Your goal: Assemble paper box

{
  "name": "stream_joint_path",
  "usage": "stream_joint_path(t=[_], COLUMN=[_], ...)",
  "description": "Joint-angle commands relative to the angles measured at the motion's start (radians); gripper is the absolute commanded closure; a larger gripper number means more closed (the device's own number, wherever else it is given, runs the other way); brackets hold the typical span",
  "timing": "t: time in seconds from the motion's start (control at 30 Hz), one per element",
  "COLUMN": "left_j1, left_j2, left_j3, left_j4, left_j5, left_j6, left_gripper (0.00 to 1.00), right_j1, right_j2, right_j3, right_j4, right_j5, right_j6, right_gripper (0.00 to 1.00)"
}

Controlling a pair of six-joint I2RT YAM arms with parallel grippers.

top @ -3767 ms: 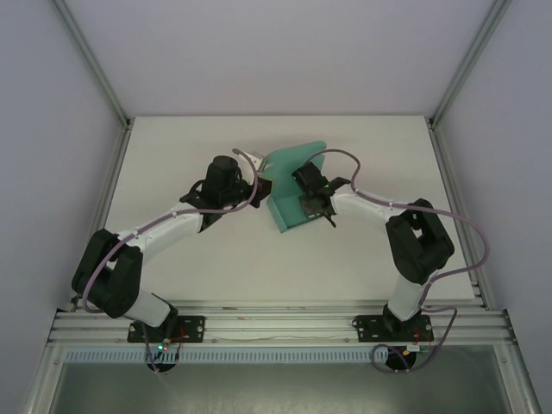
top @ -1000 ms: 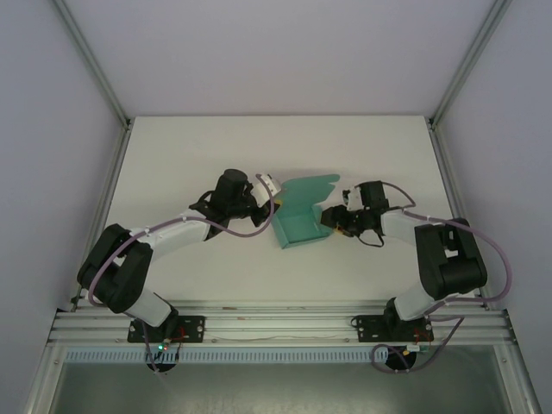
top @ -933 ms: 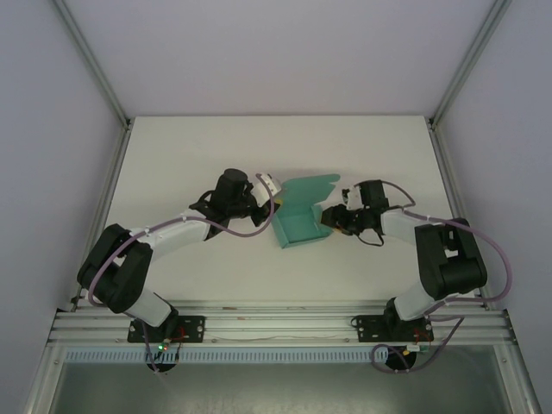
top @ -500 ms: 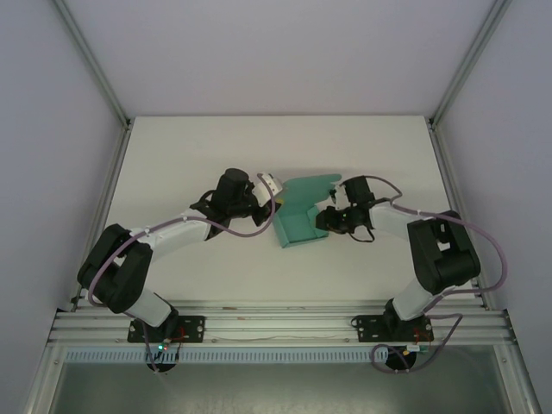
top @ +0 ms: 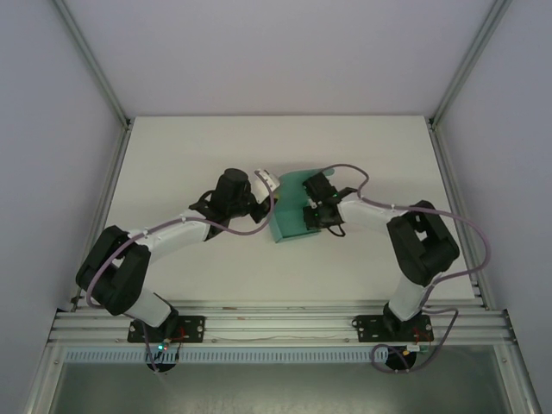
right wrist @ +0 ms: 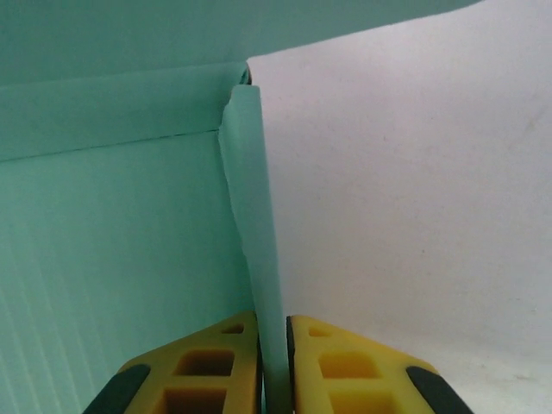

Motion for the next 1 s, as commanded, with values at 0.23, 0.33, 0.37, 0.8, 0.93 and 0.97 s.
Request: stream_joint_path(t=[0.23, 0.33, 0.37, 0.8, 0.93, 0.97], left_j1=[0.000, 0.006, 0.007, 0.060, 0.064, 0.067], left_j2=[-0.103, -0.097, -0.093, -0.033, -0.030, -0.026], left_j3=[-0.037, -0.047, -0.050, -0.099, -0.093, -0.087], left_j4=[0.127, 0.136, 0.141, 0.231, 0.210, 0.196], left_j5=[-0.052, -0.047, -0.046, 0.133, 0.166, 0.183], left_j6=[-0.057, -0.063, -0.063, -0.025, -0.003, 0.004], left_gripper=[1.00, 1.00, 1.00, 1.00, 1.00, 1.00], right_j1=[0.116, 0.117, 0.116, -0.007, -0.065, -0.084], right_j2=[0.148, 0.131, 0.120, -0.279, -0.382, -0.407], right_j3=[0.076, 0.058, 0.053, -0.077, -0.132, -0.144], right_j4=[-0.221, -0.177, -0.164, 0.083, 0.105, 0.115], right_j5=[0.537, 0.501, 0.496, 0.162, 0.073, 0.037], right_j6=[0.120, 0.109, 0.112, 0.061, -0.019, -0.052], right_gripper=[1.00, 0.96, 0.94, 0.02, 0.00, 0.00])
